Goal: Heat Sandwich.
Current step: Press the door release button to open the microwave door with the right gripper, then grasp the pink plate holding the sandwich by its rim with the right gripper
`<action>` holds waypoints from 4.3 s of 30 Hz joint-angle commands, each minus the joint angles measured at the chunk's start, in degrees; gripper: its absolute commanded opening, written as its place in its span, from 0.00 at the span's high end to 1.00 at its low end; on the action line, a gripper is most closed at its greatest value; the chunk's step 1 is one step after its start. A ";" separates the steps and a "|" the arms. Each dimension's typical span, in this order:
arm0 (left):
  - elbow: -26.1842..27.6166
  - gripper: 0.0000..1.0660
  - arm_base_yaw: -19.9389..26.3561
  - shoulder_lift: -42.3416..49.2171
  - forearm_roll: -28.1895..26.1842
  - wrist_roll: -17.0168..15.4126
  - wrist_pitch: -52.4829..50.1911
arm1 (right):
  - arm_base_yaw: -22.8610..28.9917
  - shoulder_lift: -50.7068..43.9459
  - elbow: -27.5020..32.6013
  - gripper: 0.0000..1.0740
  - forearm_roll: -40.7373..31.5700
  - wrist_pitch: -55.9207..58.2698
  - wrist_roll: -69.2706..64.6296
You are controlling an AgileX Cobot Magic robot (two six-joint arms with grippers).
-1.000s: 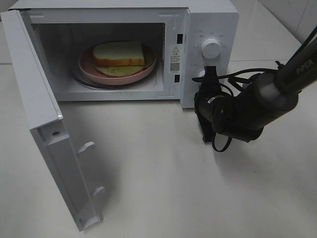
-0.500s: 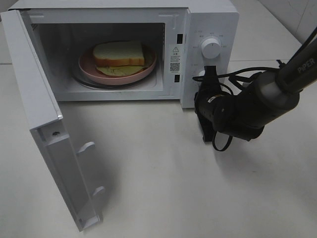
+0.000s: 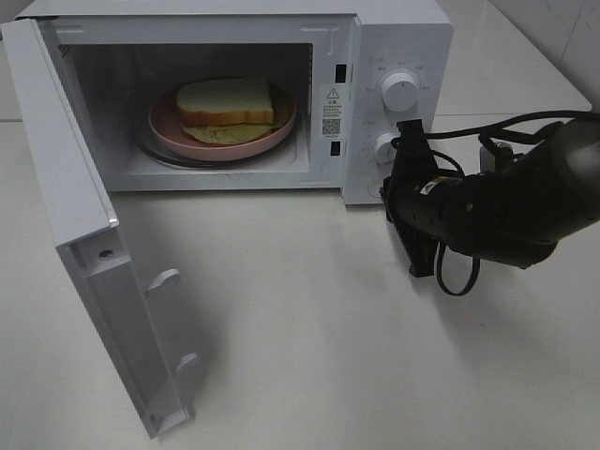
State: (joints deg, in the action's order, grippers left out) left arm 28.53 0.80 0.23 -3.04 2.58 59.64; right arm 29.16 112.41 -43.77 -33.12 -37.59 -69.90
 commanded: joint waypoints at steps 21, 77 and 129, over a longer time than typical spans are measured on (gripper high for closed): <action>-0.17 0.03 0.23 1.55 -0.40 -0.40 -0.74 | 0.34 -20.45 4.64 0.92 7.45 32.31 31.91; -0.17 0.03 0.23 1.55 -0.40 -0.40 -0.74 | 0.23 -28.36 -12.95 0.81 25.21 86.34 142.44; -0.17 0.03 0.23 1.55 -0.40 -0.40 -0.74 | 8.19 -16.04 -26.01 0.15 39.13 78.32 135.45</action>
State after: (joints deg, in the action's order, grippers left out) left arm 28.53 0.80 0.23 -3.04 2.58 59.64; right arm 37.07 96.09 -69.16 5.90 40.68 65.83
